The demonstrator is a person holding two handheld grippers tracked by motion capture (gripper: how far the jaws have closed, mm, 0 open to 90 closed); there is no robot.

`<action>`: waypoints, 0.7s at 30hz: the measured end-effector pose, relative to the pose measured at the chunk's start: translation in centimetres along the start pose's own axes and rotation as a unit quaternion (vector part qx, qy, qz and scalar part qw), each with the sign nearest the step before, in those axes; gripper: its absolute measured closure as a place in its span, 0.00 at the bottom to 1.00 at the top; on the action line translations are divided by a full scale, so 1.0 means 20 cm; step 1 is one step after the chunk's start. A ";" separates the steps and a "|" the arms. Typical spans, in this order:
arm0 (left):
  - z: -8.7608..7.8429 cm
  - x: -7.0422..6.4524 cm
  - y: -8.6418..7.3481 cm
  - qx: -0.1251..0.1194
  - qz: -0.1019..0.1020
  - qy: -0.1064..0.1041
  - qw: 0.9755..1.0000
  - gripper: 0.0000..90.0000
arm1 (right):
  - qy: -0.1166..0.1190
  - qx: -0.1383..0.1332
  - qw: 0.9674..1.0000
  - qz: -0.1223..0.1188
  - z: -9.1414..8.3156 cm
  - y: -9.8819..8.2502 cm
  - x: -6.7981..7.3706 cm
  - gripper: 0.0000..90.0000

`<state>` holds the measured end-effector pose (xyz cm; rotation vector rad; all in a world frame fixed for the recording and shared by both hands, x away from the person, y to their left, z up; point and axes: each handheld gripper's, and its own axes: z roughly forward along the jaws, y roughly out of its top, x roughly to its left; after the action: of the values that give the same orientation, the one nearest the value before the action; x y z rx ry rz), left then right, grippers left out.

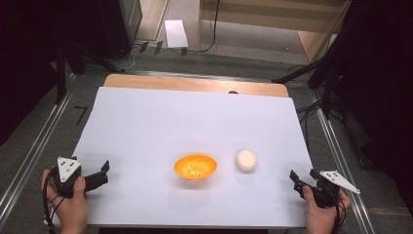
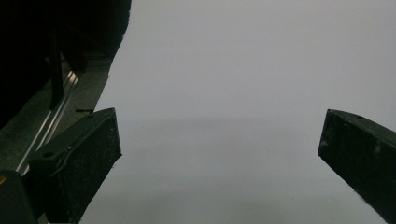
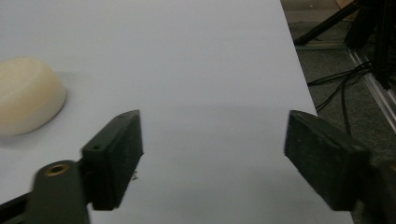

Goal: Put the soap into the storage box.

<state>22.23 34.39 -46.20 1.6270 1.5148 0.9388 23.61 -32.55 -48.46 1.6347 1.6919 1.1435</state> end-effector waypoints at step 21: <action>0.00 0.00 0.00 0.003 -0.003 -0.001 1.000 0.00 | 0.062 0.103 0.984 -0.130 -0.05 0.13 0.08 0.25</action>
<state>22.27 34.41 -46.24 1.6264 1.5210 0.9313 24.05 -31.39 -45.47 1.4275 2.0935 0.9855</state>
